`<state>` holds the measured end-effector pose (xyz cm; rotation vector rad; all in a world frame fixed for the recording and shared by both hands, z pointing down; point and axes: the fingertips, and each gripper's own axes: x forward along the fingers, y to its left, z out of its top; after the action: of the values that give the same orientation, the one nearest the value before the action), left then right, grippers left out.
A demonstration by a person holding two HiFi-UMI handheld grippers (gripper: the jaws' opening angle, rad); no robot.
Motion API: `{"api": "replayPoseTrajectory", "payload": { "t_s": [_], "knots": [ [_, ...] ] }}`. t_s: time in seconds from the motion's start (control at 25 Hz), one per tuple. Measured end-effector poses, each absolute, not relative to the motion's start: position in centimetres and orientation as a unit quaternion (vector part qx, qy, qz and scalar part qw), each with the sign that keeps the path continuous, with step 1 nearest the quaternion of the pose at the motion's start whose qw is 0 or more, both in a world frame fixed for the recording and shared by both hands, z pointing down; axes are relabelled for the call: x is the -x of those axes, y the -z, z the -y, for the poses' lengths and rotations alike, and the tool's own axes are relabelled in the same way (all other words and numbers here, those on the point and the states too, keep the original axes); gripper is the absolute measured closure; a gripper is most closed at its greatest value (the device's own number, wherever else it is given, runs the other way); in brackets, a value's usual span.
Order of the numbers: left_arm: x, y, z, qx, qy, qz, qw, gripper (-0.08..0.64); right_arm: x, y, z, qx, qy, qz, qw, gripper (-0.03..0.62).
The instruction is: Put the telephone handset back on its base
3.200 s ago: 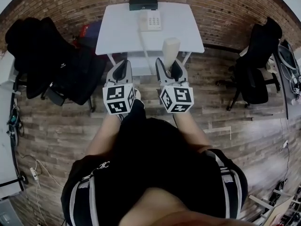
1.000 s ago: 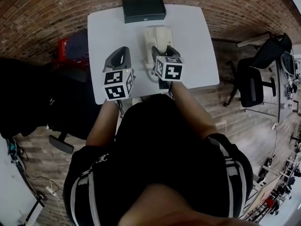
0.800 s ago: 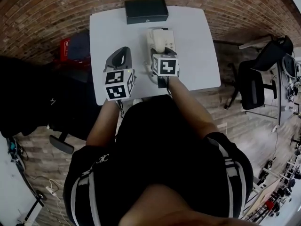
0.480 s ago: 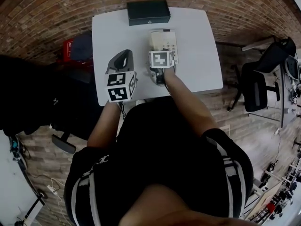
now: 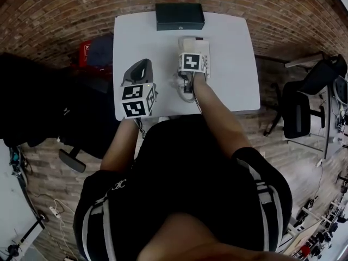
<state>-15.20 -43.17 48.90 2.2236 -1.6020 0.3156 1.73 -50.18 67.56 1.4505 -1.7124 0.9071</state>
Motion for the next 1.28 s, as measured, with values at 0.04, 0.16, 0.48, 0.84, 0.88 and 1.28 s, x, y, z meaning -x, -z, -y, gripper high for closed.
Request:
{"api": "replayPoseTrajectory", "payload": {
  "t_s": [0.04, 0.16, 0.48, 0.84, 0.88, 1.28],
  "knots": [
    [15.3, -48.9, 43.2, -0.791, -0.113, 0.570, 0.190, 0.548, -1.5, -67.8, 50.3, -0.560, -0.351, 0.661, 0.355, 0.393],
    [15.2, -49.0, 43.2, -0.790, -0.116, 0.571, 0.191, 0.548, -0.8, -68.0, 50.5, -0.554, -0.345, 0.663, 0.367, 0.393],
    [15.5, -48.9, 43.4, -0.790, -0.124, 0.571, 0.186, 0.548, 0.3, -69.0, 51.0, -0.542, -0.364, 0.653, 0.384, 0.391],
    [16.1, -49.0, 43.9, -0.786, -0.122, 0.577, 0.187, 0.548, 0.2, -69.2, 51.3, -0.553, -0.358, 0.646, 0.387, 0.390],
    [16.1, -48.9, 43.9, -0.786, -0.121, 0.577, 0.186, 0.548, 0.2, -69.2, 51.2, -0.554, -0.360, 0.645, 0.385, 0.390],
    [15.4, -49.2, 44.0, -0.787, -0.104, 0.577, 0.192, 0.548, 0.5, -62.8, 51.7, -0.570, -0.317, 0.720, 0.237, 0.351]
  ]
}}
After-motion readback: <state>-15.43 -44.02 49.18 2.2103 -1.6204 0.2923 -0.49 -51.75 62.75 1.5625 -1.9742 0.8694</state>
